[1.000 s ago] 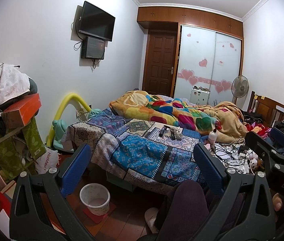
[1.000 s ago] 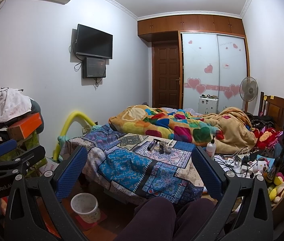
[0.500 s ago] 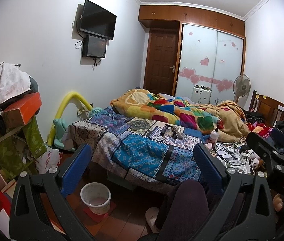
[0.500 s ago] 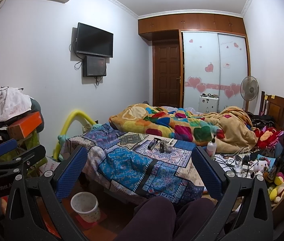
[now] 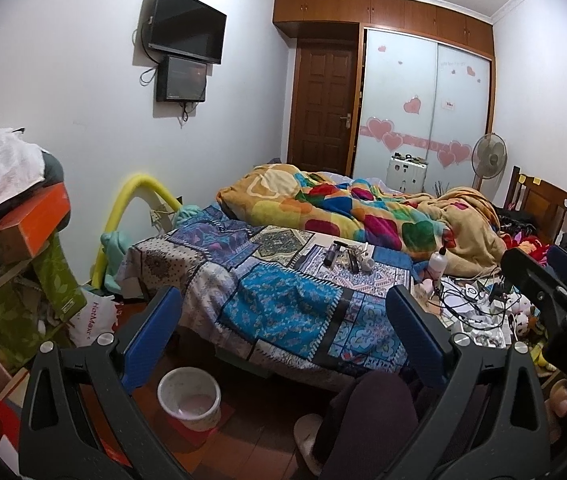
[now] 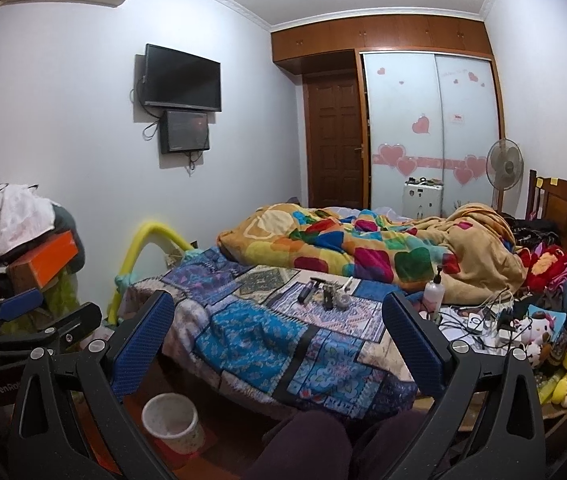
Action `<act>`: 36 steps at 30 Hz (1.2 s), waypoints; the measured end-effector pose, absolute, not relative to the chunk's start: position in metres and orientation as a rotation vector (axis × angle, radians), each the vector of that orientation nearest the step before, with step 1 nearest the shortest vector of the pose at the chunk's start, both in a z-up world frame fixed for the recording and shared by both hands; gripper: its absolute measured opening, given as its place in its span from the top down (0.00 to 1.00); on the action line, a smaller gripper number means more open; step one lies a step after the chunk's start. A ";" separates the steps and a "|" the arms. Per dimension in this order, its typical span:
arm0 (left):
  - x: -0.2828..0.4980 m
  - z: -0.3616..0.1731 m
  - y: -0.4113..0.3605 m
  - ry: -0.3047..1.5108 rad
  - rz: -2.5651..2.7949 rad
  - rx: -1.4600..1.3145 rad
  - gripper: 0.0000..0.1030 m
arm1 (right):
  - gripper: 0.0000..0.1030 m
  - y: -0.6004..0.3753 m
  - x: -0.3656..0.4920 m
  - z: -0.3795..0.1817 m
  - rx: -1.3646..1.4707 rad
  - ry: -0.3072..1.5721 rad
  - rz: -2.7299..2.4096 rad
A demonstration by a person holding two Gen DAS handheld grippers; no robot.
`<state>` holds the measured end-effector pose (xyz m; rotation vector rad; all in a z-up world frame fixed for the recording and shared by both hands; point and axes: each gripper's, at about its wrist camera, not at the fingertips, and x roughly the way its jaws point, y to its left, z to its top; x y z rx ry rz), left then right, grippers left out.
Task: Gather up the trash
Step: 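Move the left tool toward the purple spray bottle while the right tool approaches the tape roll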
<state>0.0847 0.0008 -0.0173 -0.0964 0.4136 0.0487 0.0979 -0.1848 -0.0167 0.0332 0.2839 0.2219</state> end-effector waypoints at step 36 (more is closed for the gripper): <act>0.484 -0.180 -0.073 0.664 0.029 -0.098 0.04 | 0.00 -0.268 0.436 -0.165 -0.017 0.680 0.053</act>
